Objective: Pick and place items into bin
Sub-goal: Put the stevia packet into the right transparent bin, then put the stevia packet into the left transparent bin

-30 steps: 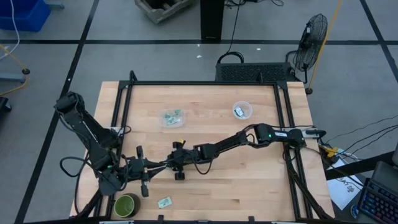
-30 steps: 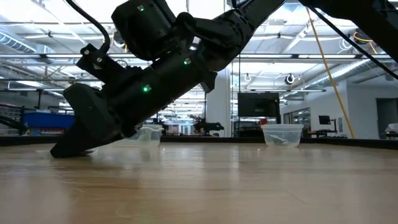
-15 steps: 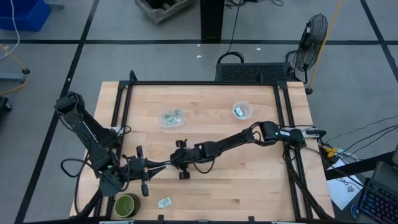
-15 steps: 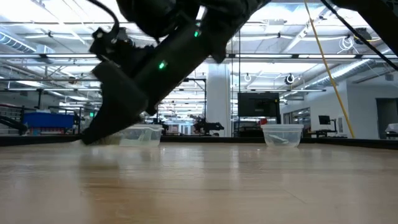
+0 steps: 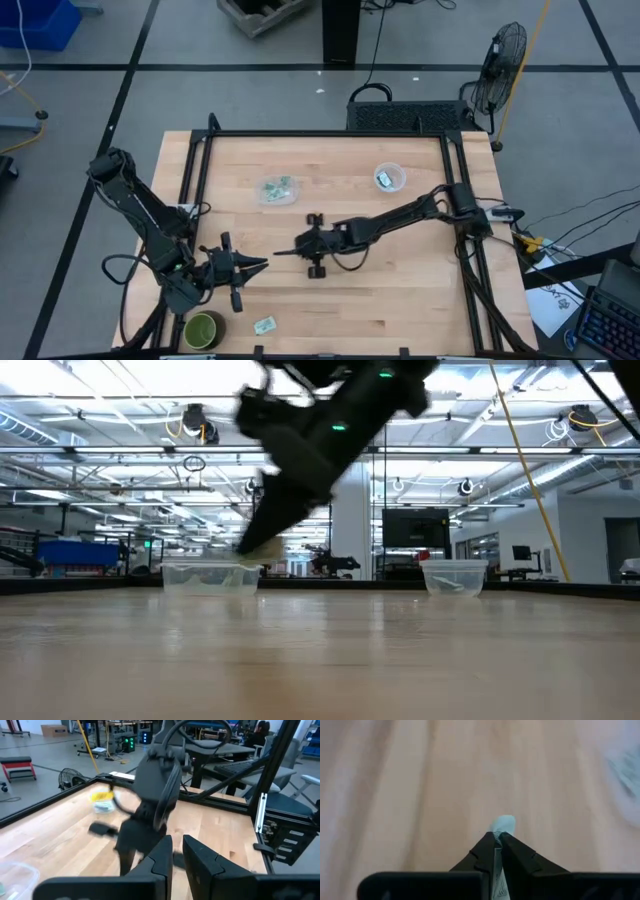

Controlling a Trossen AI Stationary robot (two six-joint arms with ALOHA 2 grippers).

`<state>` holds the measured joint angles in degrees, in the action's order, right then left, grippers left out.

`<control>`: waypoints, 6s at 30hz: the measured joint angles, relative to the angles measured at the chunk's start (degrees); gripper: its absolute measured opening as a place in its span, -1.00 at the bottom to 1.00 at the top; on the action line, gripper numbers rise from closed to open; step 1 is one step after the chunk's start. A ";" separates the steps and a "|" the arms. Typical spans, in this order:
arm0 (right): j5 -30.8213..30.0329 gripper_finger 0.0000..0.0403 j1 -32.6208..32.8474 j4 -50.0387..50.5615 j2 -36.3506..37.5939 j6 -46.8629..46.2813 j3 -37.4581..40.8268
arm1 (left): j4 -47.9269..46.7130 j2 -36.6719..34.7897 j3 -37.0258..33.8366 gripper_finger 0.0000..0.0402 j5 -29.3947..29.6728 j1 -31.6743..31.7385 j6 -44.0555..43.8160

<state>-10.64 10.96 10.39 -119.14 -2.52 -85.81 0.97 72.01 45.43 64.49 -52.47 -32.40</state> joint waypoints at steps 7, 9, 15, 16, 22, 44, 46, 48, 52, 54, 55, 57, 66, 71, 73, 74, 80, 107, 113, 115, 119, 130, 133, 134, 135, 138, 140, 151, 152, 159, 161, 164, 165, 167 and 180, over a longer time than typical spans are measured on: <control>-5.99 -0.93 0.02 -10.36 15.06 -5.60 22.31 | -1.85 0.01 0.02 -0.76 0.04 0.08 -1.28; -8.31 -0.93 -0.05 -13.13 20.52 -7.23 29.22 | -1.64 0.29 0.02 -0.76 0.09 0.14 -1.38; -20.98 -0.94 -1.57 -17.86 37.82 -9.59 44.21 | -1.29 1.94 0.02 -0.76 0.01 2.12 -1.38; -22.63 -0.94 -2.37 -17.63 40.50 -10.10 46.03 | -1.29 2.18 0.02 -0.76 0.00 2.56 -1.46; -23.64 -0.94 -12.25 -16.61 52.31 -10.34 52.47 | -1.24 2.38 0.02 -0.76 -2.90 5.08 -2.32; -10.05 -0.39 -32.98 -13.08 49.99 -10.50 57.75 | -1.72 2.36 0.02 -0.76 -11.02 7.74 -1.10; -10.04 -0.24 -31.66 -14.13 50.58 -10.30 57.75 | -0.98 2.36 0.02 -0.76 -12.12 8.16 0.57; -8.46 -0.11 -30.05 -14.80 51.29 -10.30 57.73 | 0.34 2.36 0.02 -0.76 -12.18 8.55 2.80; -5.57 0.02 -25.24 -17.94 53.42 -9.86 57.73 | 4.94 2.36 0.02 -0.76 -12.56 9.99 1.88; -5.43 0.03 -21.80 -19.64 55.07 -9.35 57.73 | 5.34 2.34 0.02 -0.76 -15.33 10.75 1.30; -5.54 0.02 -19.87 -20.37 55.92 -9.18 57.73 | 5.04 2.62 0.02 -0.76 -16.69 11.03 1.83; -5.59 0.01 -15.70 -21.58 57.80 -9.21 57.73 | 4.26 3.87 0.02 -0.75 -18.05 11.19 2.95; -11.23 -0.06 5.52 -28.87 59.36 -7.43 57.69 | 3.10 12.46 0.00 -0.32 -22.49 8.07 -2.18; -19.69 -0.06 16.89 -38.22 56.32 -0.90 57.69 | 3.23 16.34 0.00 -0.05 -27.10 6.09 -5.93; -22.63 -0.06 20.13 -41.93 55.19 1.27 57.69 | 3.32 18.23 0.00 -0.01 -28.81 5.15 -7.06; -23.61 -0.06 21.27 -43.60 54.73 2.37 57.69 | 3.47 19.46 0.00 0.01 -29.27 4.60 -7.23; -27.15 -0.06 24.28 -46.60 54.50 6.76 57.69 | 3.76 25.38 0.02 0.02 -30.96 1.53 -11.49; -28.37 -0.06 23.91 -47.31 54.52 7.56 57.69 | -4.64 38.96 9.36 -0.30 -34.00 -2.16 -14.89; -28.32 -0.06 23.91 -47.28 54.52 7.47 57.69 | -9.55 34.78 9.18 -0.38 -36.51 -3.08 -16.82; -28.32 -0.06 23.91 -47.26 54.52 6.93 57.69 | -12.18 34.19 9.16 -0.40 -36.17 -3.16 -18.16; -28.32 -0.06 23.91 -47.05 54.50 6.68 57.69 | -12.16 34.13 9.16 -0.41 -33.69 -2.90 -17.88; -28.32 -0.06 23.89 -46.77 54.50 6.66 57.69 | -9.43 34.00 9.26 -0.11 -41.72 -2.90 -25.14; -28.32 -0.06 23.89 -46.77 54.50 6.28 57.69 | -9.97 34.01 10.33 0.00 -42.34 -3.33 -24.54; -28.31 -0.06 23.89 -46.78 54.50 6.22 57.69 | -10.86 34.00 10.87 0.03 -42.55 -3.44 -24.07; -28.31 -0.06 23.89 -46.77 54.50 6.25 57.69 | -12.27 34.01 11.47 0.05 -42.45 -3.59 -23.84; -28.32 -0.06 23.89 -46.77 54.50 6.27 57.69 | -18.26 33.99 14.10 0.10 -41.34 -3.65 -23.52; -28.30 -0.06 23.89 -46.77 54.52 6.22 57.69 | -21.97 33.94 15.34 0.11 -41.28 -3.70 -25.61; -28.30 -0.06 23.89 -46.58 54.50 6.24 57.69 | -26.26 33.92 13.64 0.11 -42.31 -5.77 -34.82; -28.30 -0.06 23.89 -46.59 54.51 6.25 57.69 | -26.46 33.92 13.62 0.11 -41.87 -5.79 -34.84; -28.30 -0.06 23.89 -46.56 54.50 6.22 57.69 | -26.43 36.88 13.82 0.11 -41.65 -5.38 -34.57; -28.30 -0.06 23.89 -46.54 54.51 6.22 57.69 | -26.26 37.62 13.92 0.11 -40.96 -5.40 -34.34; -28.30 -0.06 23.89 -46.53 54.51 6.22 57.69 | -25.80 37.81 13.88 0.11 -40.18 -5.19 -34.03; -28.30 -0.06 23.89 -46.51 54.50 6.22 57.69 | -25.47 37.84 13.86 0.11 -40.19 -4.98 -33.52; -28.30 -0.06 23.89 -46.51 54.50 6.22 57.69 | -24.78 37.92 13.79 0.11 -40.02 -4.65 -32.26; -28.30 -0.06 23.89 -46.51 54.50 6.22 57.69 | -24.51 37.68 13.68 -0.41 -41.90 -0.46 -27.64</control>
<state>-38.94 34.85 -36.12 -64.64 3.70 -28.12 -23.54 109.69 59.11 22.59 -52.92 -60.04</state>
